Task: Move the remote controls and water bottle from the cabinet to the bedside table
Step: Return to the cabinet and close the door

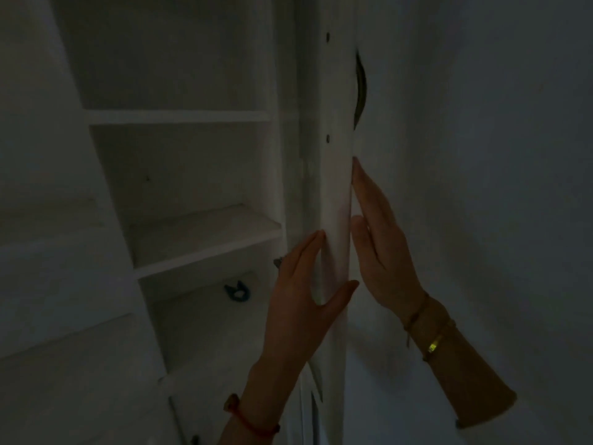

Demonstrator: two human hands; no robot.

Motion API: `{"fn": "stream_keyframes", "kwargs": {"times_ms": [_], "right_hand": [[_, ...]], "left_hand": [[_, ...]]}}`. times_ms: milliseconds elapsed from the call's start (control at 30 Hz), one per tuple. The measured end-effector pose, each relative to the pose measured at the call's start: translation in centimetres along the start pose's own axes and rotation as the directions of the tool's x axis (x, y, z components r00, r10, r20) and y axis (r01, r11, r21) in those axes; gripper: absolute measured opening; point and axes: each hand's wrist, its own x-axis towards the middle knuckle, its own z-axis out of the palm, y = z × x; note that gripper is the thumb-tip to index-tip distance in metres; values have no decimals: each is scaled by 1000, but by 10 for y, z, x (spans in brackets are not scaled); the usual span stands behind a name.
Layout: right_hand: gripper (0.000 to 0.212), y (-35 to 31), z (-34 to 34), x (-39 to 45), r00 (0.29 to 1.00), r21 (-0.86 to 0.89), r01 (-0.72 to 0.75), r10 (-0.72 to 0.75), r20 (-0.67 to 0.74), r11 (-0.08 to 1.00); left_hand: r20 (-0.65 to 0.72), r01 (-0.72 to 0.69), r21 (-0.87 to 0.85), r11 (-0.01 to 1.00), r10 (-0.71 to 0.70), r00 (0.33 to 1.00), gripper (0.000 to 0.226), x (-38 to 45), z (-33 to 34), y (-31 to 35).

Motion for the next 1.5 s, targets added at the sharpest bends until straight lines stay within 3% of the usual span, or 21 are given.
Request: {"fn": "stream_keyframes", "kwargs": {"times_ms": [233, 500, 733, 933, 1100, 1500], "right_hand": [[52, -22, 61, 17, 978, 170, 154, -174, 113, 973], [60, -49, 134, 33, 958, 273, 195, -242, 153, 942], [65, -58, 205, 53, 937, 244, 206, -262, 230, 948], [67, -59, 267, 75, 938, 183, 194, -237, 252, 964], [73, -56, 307, 91, 947, 113, 171, -195, 256, 979], [81, -48, 356, 107, 971, 13, 129, -129, 201, 992]], "left_hand": [[-82, 15, 160, 987, -2, 997, 60, -12, -69, -25], [-194, 84, 383, 920, -9, 981, 48, -17, -127, -62], [-308, 217, 478, 851, -69, 949, 47, -8, -169, -114], [-328, 273, 514, 813, -108, 939, 47, 14, -201, -161], [-391, 314, 532, 787, -100, 915, 58, 29, -217, -198], [-415, 256, 588, 767, 14, 910, 68, 49, -230, -253]]}}
